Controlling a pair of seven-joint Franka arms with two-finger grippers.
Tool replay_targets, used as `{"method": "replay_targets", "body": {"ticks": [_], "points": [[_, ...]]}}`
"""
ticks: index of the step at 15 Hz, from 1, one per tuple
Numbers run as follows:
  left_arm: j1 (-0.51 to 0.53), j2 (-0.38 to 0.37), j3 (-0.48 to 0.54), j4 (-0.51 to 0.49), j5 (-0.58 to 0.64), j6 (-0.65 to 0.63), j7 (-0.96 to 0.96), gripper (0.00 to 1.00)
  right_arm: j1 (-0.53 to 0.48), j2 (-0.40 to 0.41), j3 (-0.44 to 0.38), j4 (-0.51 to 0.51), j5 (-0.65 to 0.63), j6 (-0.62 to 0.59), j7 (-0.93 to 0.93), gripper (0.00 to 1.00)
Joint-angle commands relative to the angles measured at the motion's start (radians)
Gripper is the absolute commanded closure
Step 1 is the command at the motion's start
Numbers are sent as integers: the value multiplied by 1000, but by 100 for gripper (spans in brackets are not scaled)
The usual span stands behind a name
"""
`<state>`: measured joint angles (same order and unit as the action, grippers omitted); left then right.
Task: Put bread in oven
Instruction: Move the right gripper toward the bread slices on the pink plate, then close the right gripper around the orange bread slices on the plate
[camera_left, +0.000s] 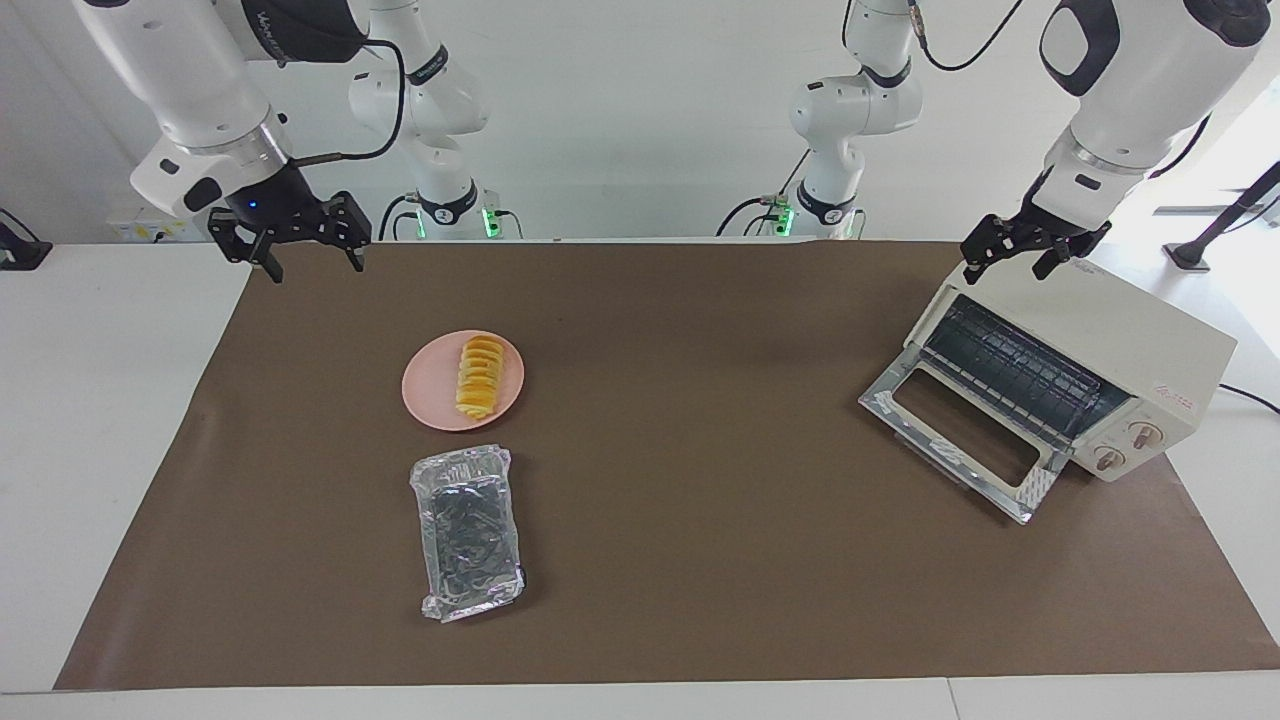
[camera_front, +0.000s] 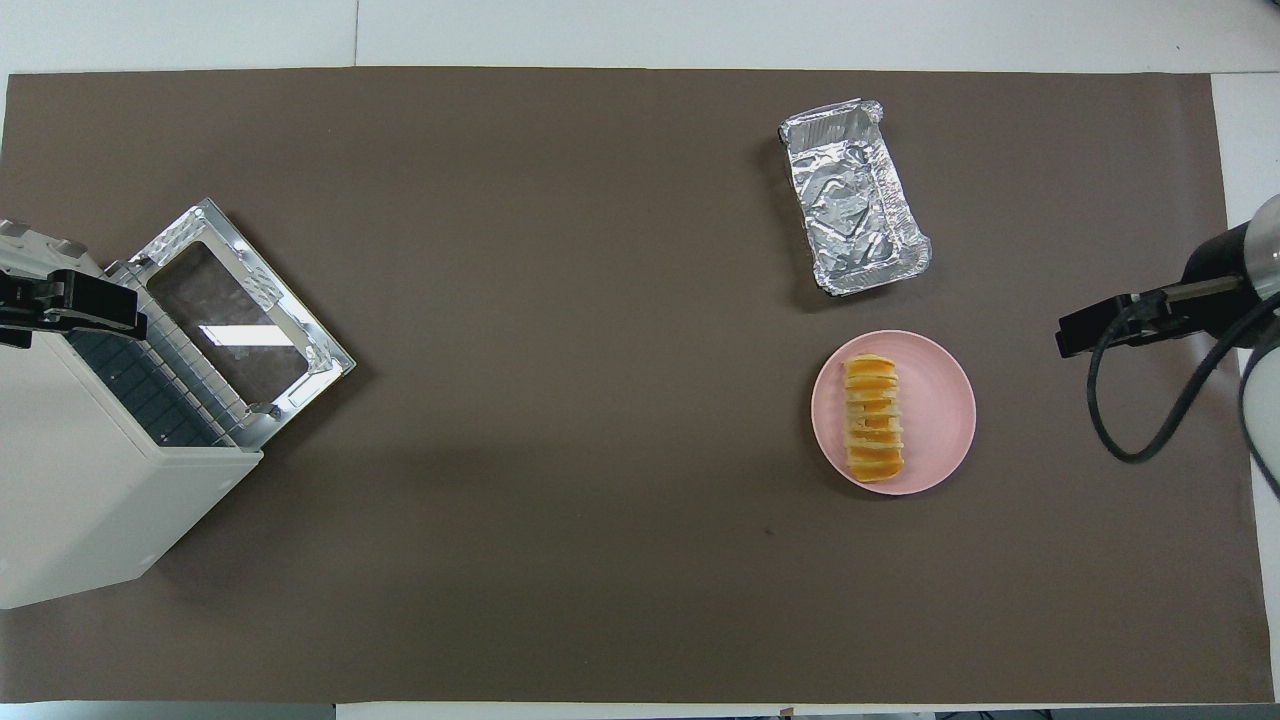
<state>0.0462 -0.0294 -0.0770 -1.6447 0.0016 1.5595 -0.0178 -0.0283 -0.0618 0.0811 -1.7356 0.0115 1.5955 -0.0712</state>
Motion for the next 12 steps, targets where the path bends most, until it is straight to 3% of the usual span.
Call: {"method": "replay_targets", "body": {"ticks": [1, 5, 10, 12], "points": [[4, -26, 3, -21, -17, -4, 7, 0, 60, -163, 3, -293, 10, 162, 109, 0], [4, -26, 3, -21, -17, -4, 7, 0, 125, -279, 5, -559, 12, 338, 241, 0], [4, -26, 3, -21, -17, -4, 7, 0, 137, -273, 5, -784, 16, 601, 271, 0], [4, -26, 3, -21, -17, -4, 7, 0, 163, -242, 5, -826, 16, 690, 297, 0]]}}
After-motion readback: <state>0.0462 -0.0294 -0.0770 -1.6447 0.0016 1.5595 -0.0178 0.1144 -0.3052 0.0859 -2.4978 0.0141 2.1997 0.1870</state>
